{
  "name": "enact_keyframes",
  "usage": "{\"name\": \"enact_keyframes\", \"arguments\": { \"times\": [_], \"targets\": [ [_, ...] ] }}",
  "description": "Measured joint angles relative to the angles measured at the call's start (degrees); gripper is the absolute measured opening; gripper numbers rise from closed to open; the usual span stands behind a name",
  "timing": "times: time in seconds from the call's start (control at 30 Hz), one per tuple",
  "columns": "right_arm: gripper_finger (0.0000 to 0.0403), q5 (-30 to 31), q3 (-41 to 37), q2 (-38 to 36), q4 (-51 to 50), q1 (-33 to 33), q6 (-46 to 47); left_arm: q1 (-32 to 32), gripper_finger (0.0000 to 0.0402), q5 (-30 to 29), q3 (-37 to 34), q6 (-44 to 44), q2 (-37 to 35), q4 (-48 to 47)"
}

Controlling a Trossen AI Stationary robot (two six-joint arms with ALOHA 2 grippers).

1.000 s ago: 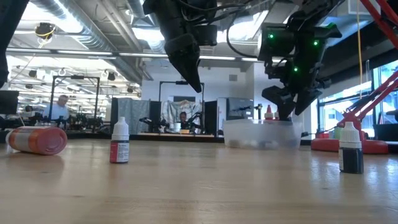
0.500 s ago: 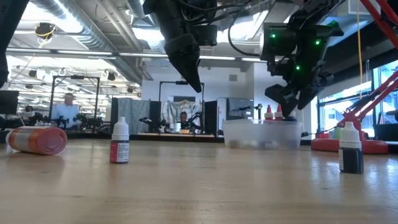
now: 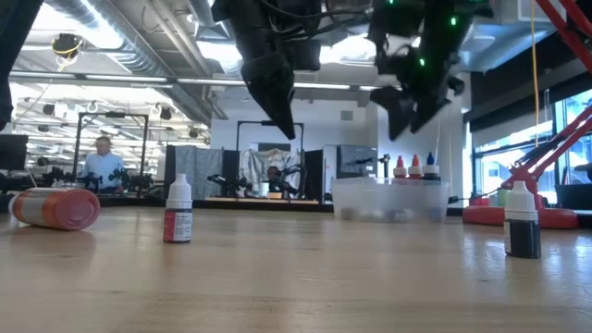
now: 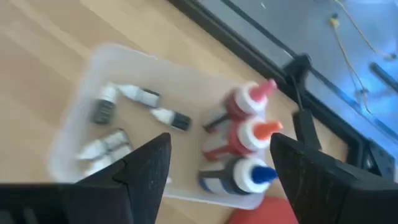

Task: Pick & Place food coloring
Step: Put the small red food coloring bottle in the transparent bin

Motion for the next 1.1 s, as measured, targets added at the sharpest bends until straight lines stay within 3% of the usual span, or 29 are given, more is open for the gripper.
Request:
{"name": "enact_keyframes", "arguments": {
  "times": [0.37, 0.57, 0.73, 0.9, 1.1],
  "targets": [
    [0.0277, -11.4, 4.9, -0.1, 4.4, 11.8, -11.4, 0.1, 0.0141, 0.0, 0.0, -6.7, 0.0, -9.0],
    [0.0277, -26.7, 4.9, -0.1, 6.4, 18.3, -22.1, -0.9, 0.0141, 0.0, 0.0, -14.2, 0.0, -9.1],
    [0.0277, -33.6, 4.9, -0.1, 6.5, 23.5, -23.3, -1.9, 0.0141, -0.1, 0.0, -21.5, 0.0, -8.7],
    [0.0277, -34.4, 4.9, -0.1, 6.6, 29.8, -20.4, -4.0, 0.0156, -0.7, 0.0, -28.2, 0.0, -8.6],
    [0.0277, -32.1, 3.4, 0.0, 8.2, 34.6, -18.6, -9.0, 0.021, -5.1, 0.0, -31.6, 0.6, -8.7]
  ]
}}
